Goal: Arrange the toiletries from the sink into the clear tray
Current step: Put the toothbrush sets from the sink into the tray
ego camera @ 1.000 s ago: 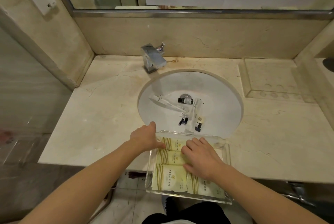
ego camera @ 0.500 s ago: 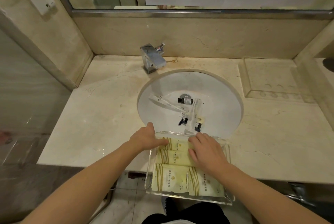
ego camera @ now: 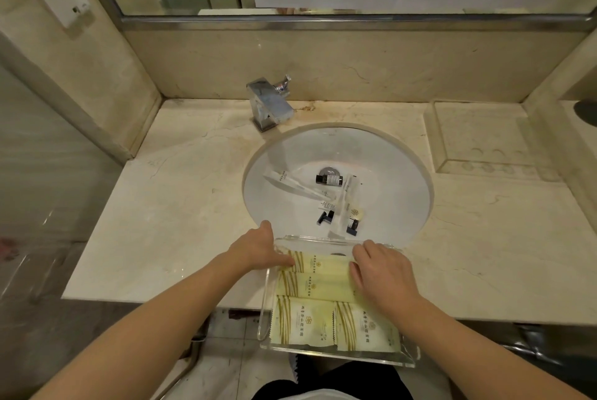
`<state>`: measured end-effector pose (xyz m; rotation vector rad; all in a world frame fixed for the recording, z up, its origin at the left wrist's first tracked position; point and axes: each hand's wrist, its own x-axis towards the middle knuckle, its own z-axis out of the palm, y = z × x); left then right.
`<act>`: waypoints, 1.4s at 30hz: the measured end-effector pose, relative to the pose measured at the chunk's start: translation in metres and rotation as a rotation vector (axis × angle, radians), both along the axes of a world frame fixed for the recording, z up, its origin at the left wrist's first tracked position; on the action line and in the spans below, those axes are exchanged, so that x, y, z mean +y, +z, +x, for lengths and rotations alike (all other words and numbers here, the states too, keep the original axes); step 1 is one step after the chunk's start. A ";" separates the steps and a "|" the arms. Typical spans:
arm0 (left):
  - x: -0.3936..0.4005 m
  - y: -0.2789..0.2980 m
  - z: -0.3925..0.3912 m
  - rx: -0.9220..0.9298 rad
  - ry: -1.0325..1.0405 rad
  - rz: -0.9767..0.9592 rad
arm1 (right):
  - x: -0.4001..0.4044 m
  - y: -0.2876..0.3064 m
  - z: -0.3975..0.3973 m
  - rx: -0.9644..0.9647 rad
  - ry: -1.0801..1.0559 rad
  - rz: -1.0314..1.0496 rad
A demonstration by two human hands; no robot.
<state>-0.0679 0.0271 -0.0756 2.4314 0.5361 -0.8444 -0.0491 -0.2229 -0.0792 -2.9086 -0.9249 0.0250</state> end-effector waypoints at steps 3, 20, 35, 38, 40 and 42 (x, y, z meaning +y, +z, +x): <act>-0.001 -0.003 0.001 0.013 -0.011 -0.003 | -0.019 -0.003 0.003 0.006 0.003 -0.087; -0.003 0.000 0.002 0.046 -0.024 -0.060 | -0.003 -0.008 -0.003 0.131 -0.138 -0.019; 0.000 0.000 0.019 0.013 -0.037 -0.044 | -0.006 -0.013 0.010 -0.064 -0.057 0.088; 0.002 0.002 0.031 -0.061 -0.007 -0.034 | -0.004 -0.012 0.019 -0.124 -0.039 0.191; 0.000 0.002 0.039 -0.055 -0.020 -0.065 | 0.001 -0.011 0.027 -0.109 -0.084 0.241; -0.002 0.001 0.047 -0.036 -0.041 -0.082 | 0.006 -0.009 0.037 -0.058 -0.157 0.274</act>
